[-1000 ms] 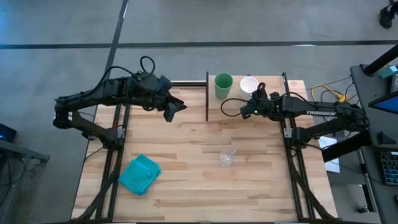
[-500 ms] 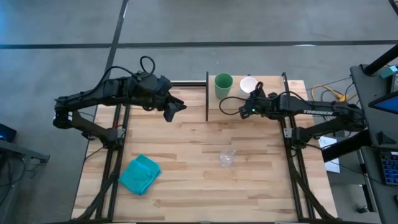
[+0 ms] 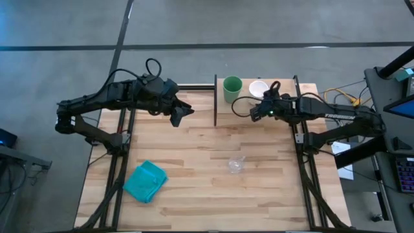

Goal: Stack small to large cups/mugs on shelf
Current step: Put the white mug on the shelf, then put the transparent mug on the shelf

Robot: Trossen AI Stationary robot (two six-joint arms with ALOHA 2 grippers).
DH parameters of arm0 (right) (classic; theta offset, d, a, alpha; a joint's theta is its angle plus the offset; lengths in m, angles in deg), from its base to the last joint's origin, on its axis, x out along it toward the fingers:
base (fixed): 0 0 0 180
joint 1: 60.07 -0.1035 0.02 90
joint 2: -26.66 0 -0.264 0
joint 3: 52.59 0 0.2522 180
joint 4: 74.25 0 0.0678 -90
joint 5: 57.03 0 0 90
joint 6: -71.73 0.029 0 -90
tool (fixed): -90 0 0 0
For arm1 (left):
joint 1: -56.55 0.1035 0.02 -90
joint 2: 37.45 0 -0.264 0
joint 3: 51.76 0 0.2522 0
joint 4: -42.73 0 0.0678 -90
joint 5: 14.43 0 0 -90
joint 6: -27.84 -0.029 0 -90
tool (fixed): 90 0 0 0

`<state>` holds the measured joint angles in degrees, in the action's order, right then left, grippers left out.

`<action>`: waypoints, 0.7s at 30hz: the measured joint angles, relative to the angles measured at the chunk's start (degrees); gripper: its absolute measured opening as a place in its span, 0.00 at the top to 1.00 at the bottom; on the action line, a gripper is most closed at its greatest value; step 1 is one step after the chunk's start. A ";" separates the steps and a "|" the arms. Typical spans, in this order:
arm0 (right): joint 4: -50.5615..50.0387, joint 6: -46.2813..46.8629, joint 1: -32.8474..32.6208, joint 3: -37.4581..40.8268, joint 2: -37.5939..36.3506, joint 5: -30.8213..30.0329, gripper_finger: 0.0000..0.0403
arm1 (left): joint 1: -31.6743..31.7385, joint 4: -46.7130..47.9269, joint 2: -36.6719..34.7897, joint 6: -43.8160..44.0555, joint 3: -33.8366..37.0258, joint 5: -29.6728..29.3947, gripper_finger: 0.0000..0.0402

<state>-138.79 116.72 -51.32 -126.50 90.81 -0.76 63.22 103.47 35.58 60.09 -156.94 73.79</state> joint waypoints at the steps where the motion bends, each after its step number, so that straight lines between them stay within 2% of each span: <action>1: -0.09 0.00 -0.50 -0.95 -0.24 0.84 0.63 | 0.00 0.02 0.00 0.00 0.00 0.00 0.70; 8: -4.18 1.50 -5.26 -6.63 -0.28 9.84 0.63 | 0.00 0.06 0.00 0.00 0.00 0.02 0.70; 11: -9.12 4.23 -8.00 -7.17 -0.25 9.15 0.64 | 0.00 0.12 0.00 0.00 0.01 0.03 0.70; 16: -20.73 14.33 -11.21 -7.25 -0.36 8.08 0.67 | -0.02 0.39 0.00 0.02 0.02 0.42 0.70; 21: -19.02 19.50 -16.59 -6.76 -0.22 8.68 0.68 | -0.04 0.35 0.04 0.02 0.02 1.20 0.70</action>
<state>-157.81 136.21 -67.92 -133.25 90.59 7.92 63.18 103.82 35.63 60.11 -156.92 74.99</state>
